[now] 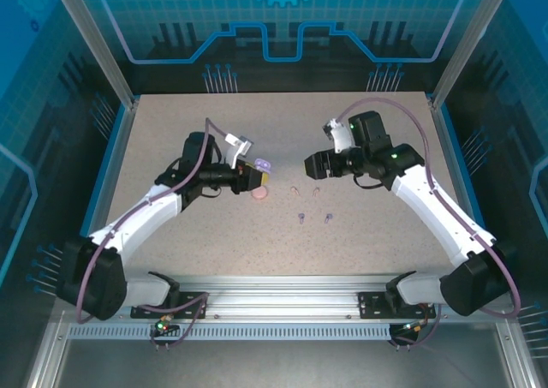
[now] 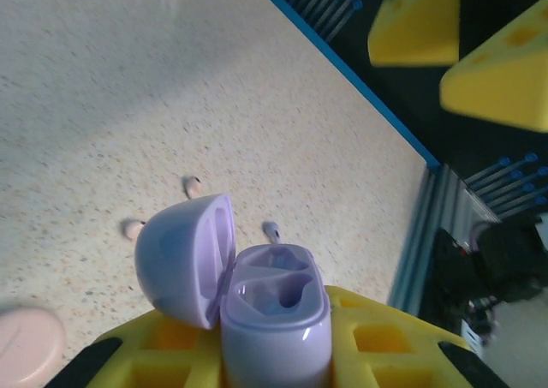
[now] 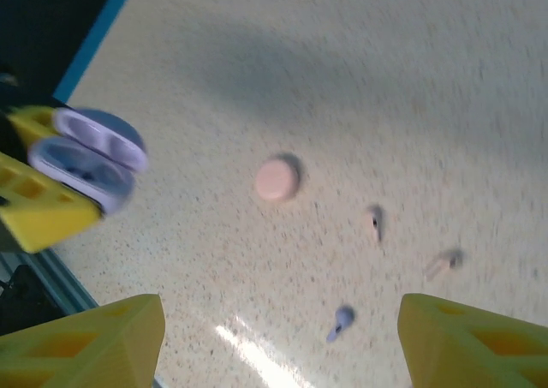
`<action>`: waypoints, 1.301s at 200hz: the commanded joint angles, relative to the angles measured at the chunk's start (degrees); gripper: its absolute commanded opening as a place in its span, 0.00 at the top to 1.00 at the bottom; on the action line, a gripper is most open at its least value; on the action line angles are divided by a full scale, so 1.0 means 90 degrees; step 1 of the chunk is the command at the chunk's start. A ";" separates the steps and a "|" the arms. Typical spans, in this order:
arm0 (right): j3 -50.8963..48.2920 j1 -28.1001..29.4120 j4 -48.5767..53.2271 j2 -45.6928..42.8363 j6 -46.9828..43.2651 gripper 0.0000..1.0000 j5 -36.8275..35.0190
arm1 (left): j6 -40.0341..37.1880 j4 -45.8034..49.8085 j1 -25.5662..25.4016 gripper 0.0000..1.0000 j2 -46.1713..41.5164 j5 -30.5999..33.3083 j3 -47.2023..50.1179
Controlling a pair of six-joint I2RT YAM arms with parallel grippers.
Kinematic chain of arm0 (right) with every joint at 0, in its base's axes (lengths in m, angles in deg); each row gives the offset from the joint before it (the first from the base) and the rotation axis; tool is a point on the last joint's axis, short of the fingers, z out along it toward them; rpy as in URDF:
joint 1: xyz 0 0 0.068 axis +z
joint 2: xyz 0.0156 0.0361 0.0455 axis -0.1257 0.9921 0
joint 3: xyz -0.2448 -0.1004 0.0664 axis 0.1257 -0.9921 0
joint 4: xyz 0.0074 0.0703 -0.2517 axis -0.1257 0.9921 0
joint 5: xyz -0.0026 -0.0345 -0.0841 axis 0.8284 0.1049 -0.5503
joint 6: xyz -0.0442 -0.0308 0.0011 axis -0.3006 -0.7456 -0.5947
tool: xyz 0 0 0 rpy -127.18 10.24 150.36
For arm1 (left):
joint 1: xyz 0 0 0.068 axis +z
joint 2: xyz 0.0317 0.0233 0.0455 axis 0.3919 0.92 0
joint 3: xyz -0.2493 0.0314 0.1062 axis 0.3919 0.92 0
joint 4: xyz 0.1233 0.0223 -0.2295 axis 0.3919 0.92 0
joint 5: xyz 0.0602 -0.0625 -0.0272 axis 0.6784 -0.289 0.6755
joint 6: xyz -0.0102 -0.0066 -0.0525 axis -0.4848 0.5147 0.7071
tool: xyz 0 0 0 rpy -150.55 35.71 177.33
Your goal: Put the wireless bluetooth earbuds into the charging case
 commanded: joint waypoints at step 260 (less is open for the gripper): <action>0.0238 0.2040 0.0485 0.3610 0.3231 0.48 -0.2787 | -0.1220 -0.4348 -0.0591 1.00 -0.2126 0.3826 0.1564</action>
